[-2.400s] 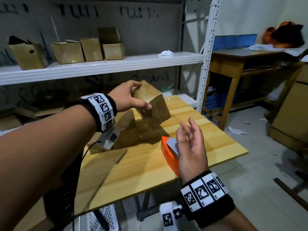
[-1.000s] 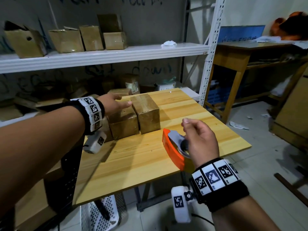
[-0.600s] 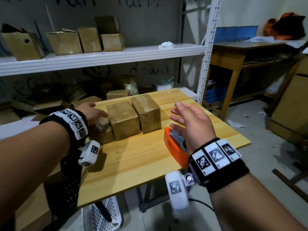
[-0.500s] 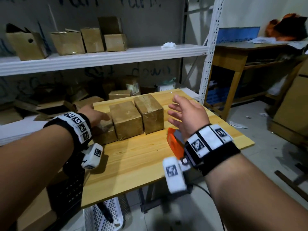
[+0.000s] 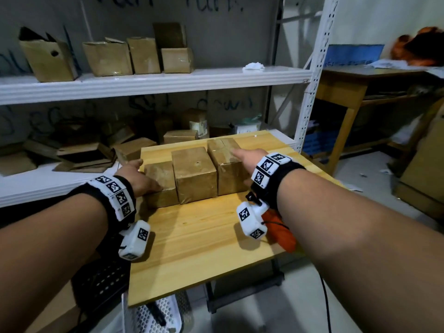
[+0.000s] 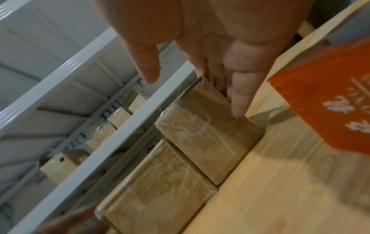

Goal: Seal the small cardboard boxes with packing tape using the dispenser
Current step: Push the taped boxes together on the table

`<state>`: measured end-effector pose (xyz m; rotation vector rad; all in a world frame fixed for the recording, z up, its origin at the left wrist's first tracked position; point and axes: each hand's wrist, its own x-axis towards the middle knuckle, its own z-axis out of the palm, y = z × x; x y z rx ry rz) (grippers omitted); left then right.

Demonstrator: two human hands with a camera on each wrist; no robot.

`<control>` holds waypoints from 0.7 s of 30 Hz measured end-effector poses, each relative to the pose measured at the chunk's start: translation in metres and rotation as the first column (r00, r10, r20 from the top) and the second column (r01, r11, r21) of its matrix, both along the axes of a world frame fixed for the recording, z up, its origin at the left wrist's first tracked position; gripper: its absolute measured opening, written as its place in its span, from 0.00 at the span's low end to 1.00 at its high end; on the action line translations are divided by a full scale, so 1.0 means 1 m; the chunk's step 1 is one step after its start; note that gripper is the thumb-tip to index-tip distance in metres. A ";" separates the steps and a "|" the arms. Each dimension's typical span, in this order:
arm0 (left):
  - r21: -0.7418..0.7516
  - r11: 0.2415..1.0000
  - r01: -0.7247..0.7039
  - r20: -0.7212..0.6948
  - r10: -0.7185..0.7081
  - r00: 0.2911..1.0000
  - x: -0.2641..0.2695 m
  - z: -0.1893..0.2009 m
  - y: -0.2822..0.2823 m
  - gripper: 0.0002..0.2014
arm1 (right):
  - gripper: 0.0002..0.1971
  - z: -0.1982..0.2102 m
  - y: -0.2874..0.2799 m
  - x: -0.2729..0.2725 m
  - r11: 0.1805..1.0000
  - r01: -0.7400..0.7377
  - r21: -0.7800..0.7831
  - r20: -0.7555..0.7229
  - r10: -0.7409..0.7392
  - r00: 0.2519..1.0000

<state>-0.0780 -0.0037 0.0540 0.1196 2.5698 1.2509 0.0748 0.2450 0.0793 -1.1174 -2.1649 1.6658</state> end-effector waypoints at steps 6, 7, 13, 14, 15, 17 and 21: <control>0.016 0.999 -0.028 -0.040 0.029 0.999 0.006 -0.001 0.000 0.50 | 0.49 0.002 -0.003 0.006 0.999 -0.003 0.034 0.046 0.002 0.999; 0.016 0.999 -0.038 -0.048 0.039 0.998 0.008 -0.001 0.000 0.49 | 0.50 0.007 -0.005 0.011 0.999 -0.003 0.038 0.051 0.001 0.999; 0.125 0.986 -0.109 -0.112 0.123 0.986 0.030 0.005 0.000 0.41 | 0.49 0.016 -0.007 0.032 0.997 0.057 0.058 -0.012 -0.057 0.998; 0.144 0.983 -0.111 -0.131 0.130 0.983 0.036 0.007 0.001 0.40 | 0.51 0.017 -0.010 0.038 0.997 0.073 0.030 -0.062 -0.071 0.996; 0.167 0.980 -0.112 -0.140 0.136 0.981 0.042 0.009 0.002 0.40 | 0.51 0.015 -0.012 0.043 0.996 0.084 0.006 -0.114 -0.083 0.990; 0.216 0.971 -0.100 -0.171 0.138 0.976 0.058 0.013 0.005 0.36 | 0.53 0.010 -0.017 0.059 0.994 0.112 -0.011 -0.231 -0.112 0.967; 0.331 0.944 -0.006 -0.127 0.051 0.991 0.096 0.014 0.019 0.27 | 0.65 -0.009 -0.022 0.098 0.974 0.138 -0.177 -0.417 -0.202 0.886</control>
